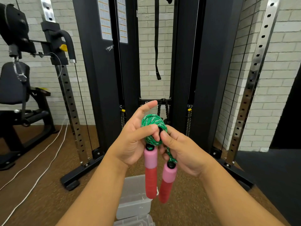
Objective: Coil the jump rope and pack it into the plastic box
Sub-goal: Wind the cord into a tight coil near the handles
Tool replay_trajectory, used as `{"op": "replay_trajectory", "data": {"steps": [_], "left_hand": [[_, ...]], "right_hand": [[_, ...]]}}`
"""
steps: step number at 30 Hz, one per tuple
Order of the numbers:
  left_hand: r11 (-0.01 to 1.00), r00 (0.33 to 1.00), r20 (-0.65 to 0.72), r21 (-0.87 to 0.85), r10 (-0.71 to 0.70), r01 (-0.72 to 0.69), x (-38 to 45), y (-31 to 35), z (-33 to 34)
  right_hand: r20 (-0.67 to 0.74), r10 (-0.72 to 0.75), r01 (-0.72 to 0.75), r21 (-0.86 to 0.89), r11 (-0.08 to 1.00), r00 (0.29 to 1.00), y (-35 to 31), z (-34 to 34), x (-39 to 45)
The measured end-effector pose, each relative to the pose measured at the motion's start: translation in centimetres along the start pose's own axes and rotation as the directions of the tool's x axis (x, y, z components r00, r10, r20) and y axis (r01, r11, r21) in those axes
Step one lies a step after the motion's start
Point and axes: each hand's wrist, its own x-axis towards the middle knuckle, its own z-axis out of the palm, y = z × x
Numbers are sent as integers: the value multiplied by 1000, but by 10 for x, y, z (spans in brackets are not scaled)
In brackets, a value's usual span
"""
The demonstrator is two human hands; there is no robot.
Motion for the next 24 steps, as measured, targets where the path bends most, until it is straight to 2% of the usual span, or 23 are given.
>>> {"op": "replay_trajectory", "data": {"steps": [2,4,6,8,12,13,16,19,24], "left_hand": [[998,997,-61,24,54,-53,2,-2,6],[993,981,-158,57,115,-107,5,-3,11],[987,954,-259,97,153,-131,8,-4,12],[982,928,-329,135,173,-136,10,-6,10],[977,908,-378,169,183,-126,9,-10,12],[977,910,-376,175,177,-118,9,-11,13],[977,924,-348,194,156,-92,10,-14,12],[981,947,-291,176,136,-87,8,-17,14],[999,982,-183,-24,40,-45,6,-22,13]], "right_hand": [[-14,-5,6,58,998,1000,0,2,-1],[-76,-7,9,18,1000,997,0,5,-1],[-176,-19,-5,-132,991,984,-1,7,-1],[-217,-44,-21,-289,957,975,-4,9,-3],[-242,-114,-47,-571,820,964,-1,12,-5],[-243,-118,-49,-589,807,963,0,11,-5],[-244,-41,-71,-434,898,969,-4,14,-7],[-242,-11,-78,-357,931,970,-10,13,-7],[-231,-6,-60,-275,959,973,-1,10,-5]]}}
